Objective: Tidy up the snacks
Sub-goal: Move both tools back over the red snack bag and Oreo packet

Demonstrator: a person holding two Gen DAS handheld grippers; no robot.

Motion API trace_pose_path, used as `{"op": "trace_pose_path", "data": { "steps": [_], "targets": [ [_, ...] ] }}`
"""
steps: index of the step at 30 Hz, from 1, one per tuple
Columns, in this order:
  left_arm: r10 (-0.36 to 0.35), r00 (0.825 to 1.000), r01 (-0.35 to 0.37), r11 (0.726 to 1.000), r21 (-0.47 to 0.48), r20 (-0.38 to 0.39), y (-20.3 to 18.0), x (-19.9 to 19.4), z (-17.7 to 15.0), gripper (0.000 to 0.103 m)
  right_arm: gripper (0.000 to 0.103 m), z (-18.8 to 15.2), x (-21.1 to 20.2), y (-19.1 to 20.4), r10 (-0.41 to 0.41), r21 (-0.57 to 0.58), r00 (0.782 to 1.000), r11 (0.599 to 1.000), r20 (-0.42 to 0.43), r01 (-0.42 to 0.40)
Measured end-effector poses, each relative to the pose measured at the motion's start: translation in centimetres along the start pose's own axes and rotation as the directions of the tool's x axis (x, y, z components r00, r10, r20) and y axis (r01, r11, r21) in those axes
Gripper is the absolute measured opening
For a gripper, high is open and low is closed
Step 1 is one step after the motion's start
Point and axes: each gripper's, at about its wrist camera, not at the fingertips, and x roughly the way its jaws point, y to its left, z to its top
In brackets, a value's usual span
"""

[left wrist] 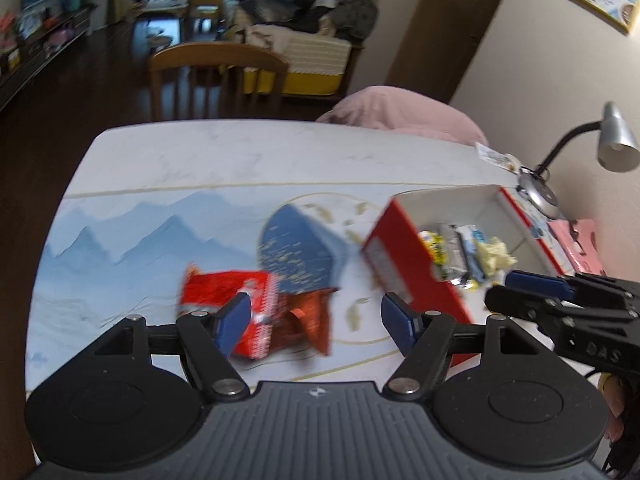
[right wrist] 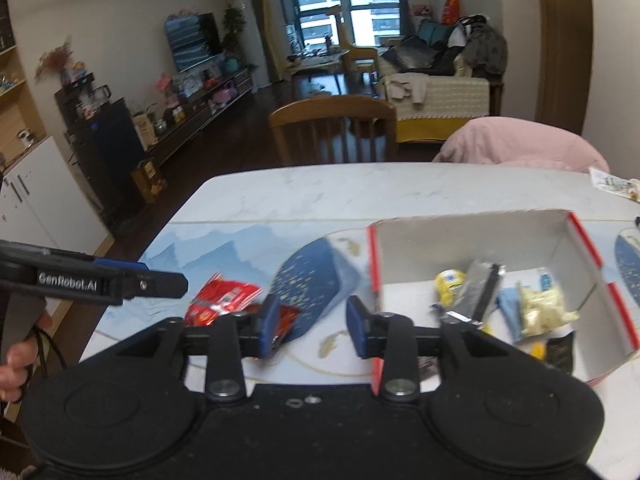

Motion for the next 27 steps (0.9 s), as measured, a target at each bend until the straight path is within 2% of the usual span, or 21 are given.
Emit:
{"op": "trace_pose_path", "data": {
  "steps": [4,5,6,8,11,14,20,24,27],
  "targets": [
    [0.029,1.000,-0.029,0.999,-0.032,-0.008,2.6,0.2,-0.8,0.073,0.058,-0.8,1.0,1.6,0.018,-0.021,1.000,1.000,-0.024,-0.019],
    [0.034,0.999,-0.034,0.999,-0.040,-0.011,3.2,0.4,-0.9,0.073,0.065,-0.9,1.1,1.9,0.027,-0.023,0.999,0.999,-0.030,-0.027],
    [0.036,0.999,-0.037,0.998,-0.048,-0.014,3.9,0.5,-1.1,0.073,0.086,-1.0,1.2,2.3,0.029,-0.028,0.999,0.999,-0.031,-0.030],
    [0.033,0.999,-0.035,0.997,-0.070,-0.026,4.9,0.8,-1.3,0.073,0.101,-1.2,1.2,3.0,0.034,-0.050,0.999,0.998,0.001,-0.034],
    [0.028,0.999,-0.031,0.995,-0.098,-0.028,6.3,1.3,-1.4,0.074,0.102,-1.1,2.2,3.8,0.045,-0.098,0.999,0.994,-0.009,-0.046],
    [0.029,0.999,-0.032,0.994,-0.106,-0.038,7.1,1.9,-1.2,0.074,0.103,-0.8,3.5,4.8,0.057,-0.212,0.998,0.975,-0.022,-0.060],
    [0.023,0.999,-0.029,0.989,-0.144,-0.042,8.6,2.8,-0.7,0.074,0.103,-0.1,8.7,7.2,0.020,-0.458,0.985,0.884,-0.169,-0.096],
    [0.034,0.998,-0.042,0.988,-0.149,-0.059,9.3,3.6,-0.7,0.074,0.103,0.2,12.7,8.1,0.011,-0.545,0.965,0.824,-0.260,-0.156],
    [0.049,0.996,-0.061,0.986,-0.156,-0.080,9.9,4.3,-0.8,0.074,0.102,-0.2,15.3,9.1,-0.011,-0.616,0.956,0.767,-0.292,-0.179]
  ]
}}
